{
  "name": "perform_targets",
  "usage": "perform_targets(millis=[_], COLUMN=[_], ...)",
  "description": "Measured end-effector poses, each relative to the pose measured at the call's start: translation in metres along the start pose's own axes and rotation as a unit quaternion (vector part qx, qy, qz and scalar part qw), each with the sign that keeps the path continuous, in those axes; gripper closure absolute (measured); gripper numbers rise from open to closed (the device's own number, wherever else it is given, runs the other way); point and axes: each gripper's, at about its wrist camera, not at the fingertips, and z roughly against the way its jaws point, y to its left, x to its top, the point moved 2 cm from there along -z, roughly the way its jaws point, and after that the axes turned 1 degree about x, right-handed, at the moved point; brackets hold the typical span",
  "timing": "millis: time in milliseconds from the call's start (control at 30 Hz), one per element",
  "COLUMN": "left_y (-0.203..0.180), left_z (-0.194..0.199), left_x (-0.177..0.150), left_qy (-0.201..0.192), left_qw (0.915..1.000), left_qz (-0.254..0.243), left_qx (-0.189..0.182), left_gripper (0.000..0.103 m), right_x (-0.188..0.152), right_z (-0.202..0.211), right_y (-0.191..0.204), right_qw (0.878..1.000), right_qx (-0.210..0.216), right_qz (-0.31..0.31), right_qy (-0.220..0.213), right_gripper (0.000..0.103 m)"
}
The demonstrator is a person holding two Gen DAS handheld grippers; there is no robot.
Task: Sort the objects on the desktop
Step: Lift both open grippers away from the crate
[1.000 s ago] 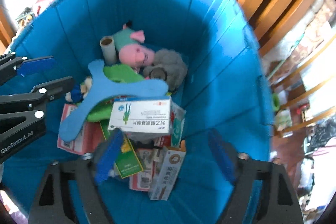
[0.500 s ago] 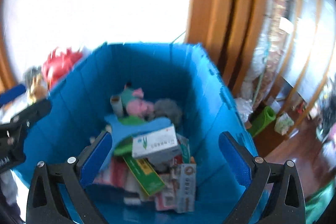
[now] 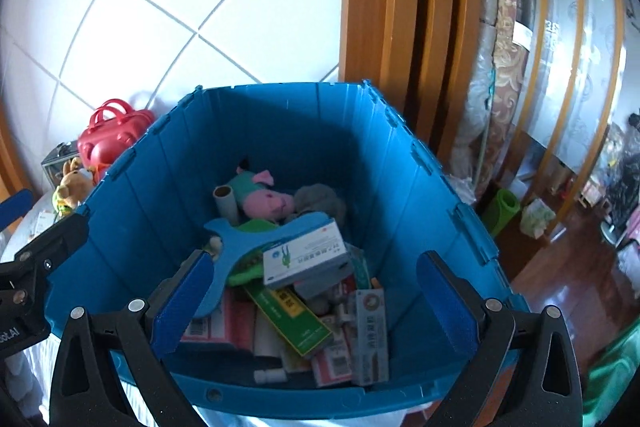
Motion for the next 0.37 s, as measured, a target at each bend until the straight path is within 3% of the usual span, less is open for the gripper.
perform_targets(millis=[367], left_y=[0.003], left_z=[0.014], left_x=[-0.003], left_qy=[-0.011], left_qw=[0.9999], left_qz=[0.003], left_qx=[0.005], left_gripper=[0.002], right_x=[-0.007], right_z=[-0.001], right_y=[-0.002], right_qw=[1.0], right_qx=[0.011], right_qz=[0.0], right_qy=[0.007], right_gripper=[0.0])
